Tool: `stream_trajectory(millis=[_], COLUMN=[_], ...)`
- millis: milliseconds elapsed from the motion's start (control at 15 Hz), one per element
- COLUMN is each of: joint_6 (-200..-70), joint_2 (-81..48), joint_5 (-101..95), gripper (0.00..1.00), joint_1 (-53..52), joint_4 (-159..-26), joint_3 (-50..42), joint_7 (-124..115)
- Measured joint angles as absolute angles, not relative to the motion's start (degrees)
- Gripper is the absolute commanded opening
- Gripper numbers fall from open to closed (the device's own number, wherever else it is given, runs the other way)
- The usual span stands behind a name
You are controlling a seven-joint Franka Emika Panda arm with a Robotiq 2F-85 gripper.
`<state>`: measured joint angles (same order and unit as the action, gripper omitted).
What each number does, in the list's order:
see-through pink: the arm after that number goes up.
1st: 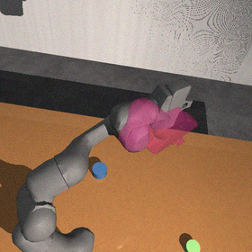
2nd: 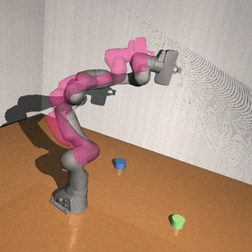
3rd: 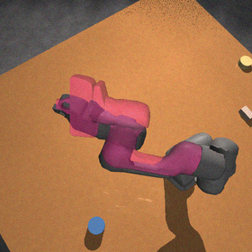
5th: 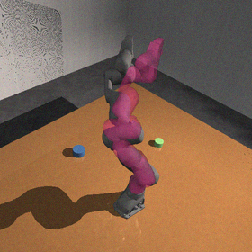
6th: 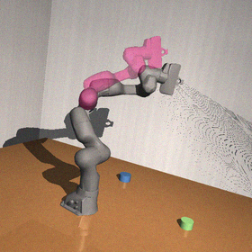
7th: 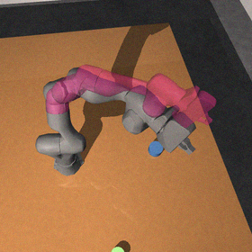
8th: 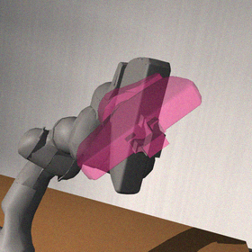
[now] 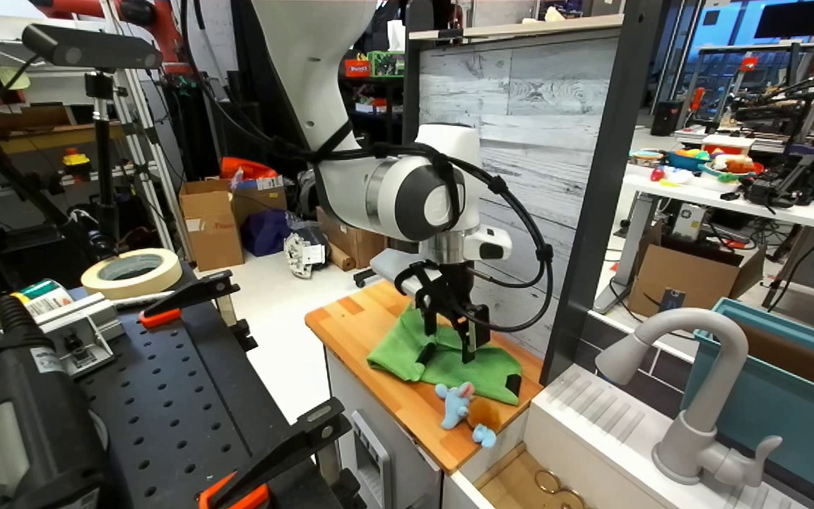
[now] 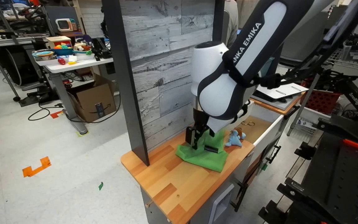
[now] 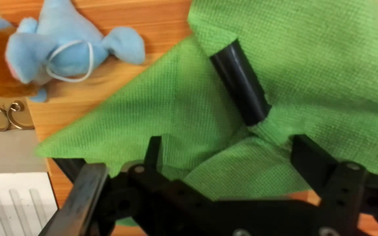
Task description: Slide the green cloth to the right
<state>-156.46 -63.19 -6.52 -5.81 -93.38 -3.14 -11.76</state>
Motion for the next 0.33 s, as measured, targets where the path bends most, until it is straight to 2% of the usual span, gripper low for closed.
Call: stream_trajectory(millis=[333], joint_6=[-156.49], joint_2=[-53.82], joint_5=[-6.6], gripper=[1.0], joint_1=[-6.4], joint_4=[-102.88], joint_3=[-2.93], joint_7=[-8.74])
